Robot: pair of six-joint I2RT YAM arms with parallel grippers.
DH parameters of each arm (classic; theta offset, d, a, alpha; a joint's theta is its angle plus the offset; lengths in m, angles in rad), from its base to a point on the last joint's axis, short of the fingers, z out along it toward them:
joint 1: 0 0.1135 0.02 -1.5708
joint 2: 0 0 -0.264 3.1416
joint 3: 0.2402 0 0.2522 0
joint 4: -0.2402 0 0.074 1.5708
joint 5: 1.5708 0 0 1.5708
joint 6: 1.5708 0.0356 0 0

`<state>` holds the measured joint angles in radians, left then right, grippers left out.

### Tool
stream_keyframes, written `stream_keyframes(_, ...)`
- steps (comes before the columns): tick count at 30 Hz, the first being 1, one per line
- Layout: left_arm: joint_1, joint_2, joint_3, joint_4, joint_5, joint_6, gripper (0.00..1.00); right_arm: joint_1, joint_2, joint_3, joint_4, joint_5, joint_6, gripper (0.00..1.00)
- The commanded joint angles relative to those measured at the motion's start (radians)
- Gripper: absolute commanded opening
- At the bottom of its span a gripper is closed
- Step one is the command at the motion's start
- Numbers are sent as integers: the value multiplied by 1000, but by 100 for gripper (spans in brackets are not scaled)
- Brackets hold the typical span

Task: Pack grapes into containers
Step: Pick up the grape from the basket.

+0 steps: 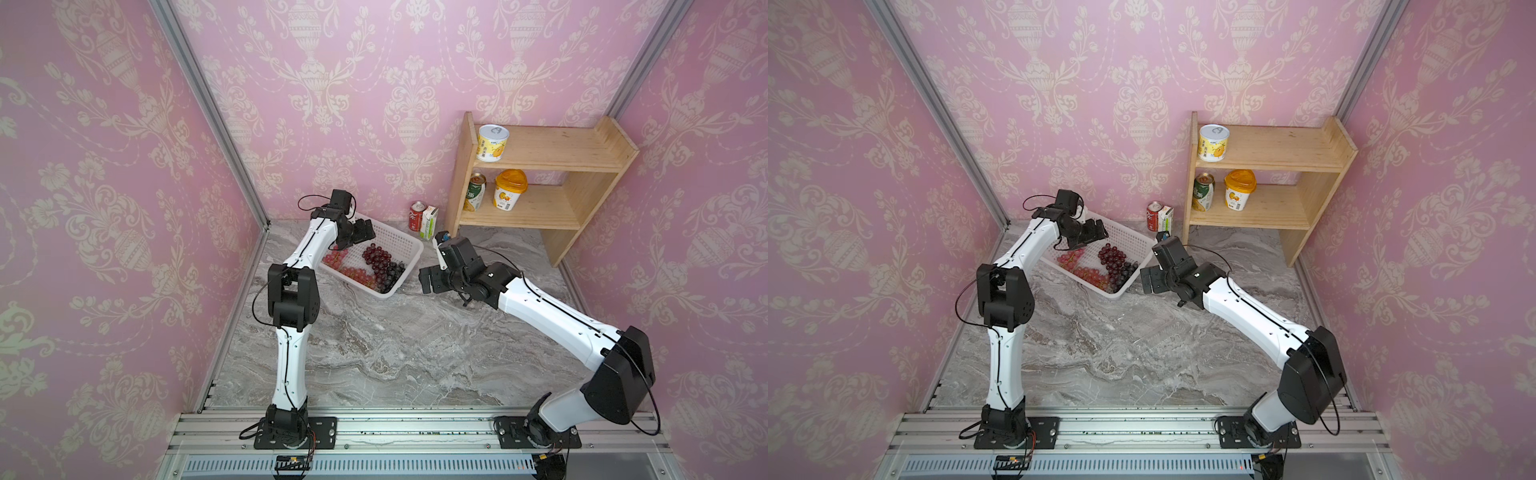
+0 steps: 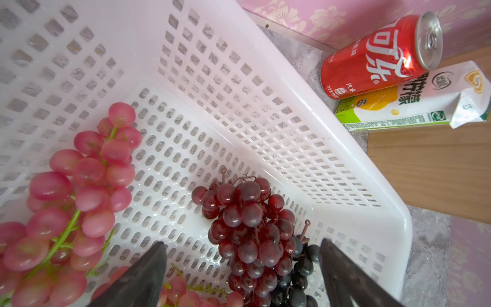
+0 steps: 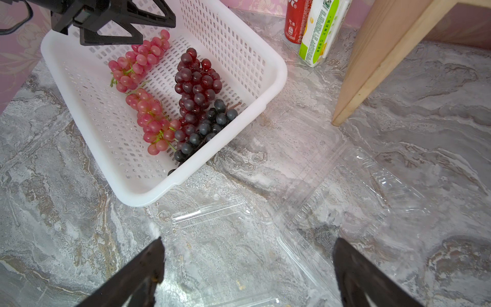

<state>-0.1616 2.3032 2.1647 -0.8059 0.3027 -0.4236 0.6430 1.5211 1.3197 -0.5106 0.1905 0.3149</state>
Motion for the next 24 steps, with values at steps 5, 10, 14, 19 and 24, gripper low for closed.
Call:
stream_keyframes(5,-48,111,117,-153,-30,37,89,-5,8,4,15,-2,18,100)
stream_keyframes(10,-75,143,143,-163,-35,39,86,-6,4,-12,19,3,16,100)
stream_keyframes(14,-79,165,150,-143,-30,23,84,-5,-3,-23,23,4,19,100)
stream_keyframes(19,-78,205,186,-146,-43,13,80,-4,-13,-36,26,6,22,100)
stream_keyframes(24,-80,232,210,-148,-55,7,73,-5,-19,-46,30,8,21,100)
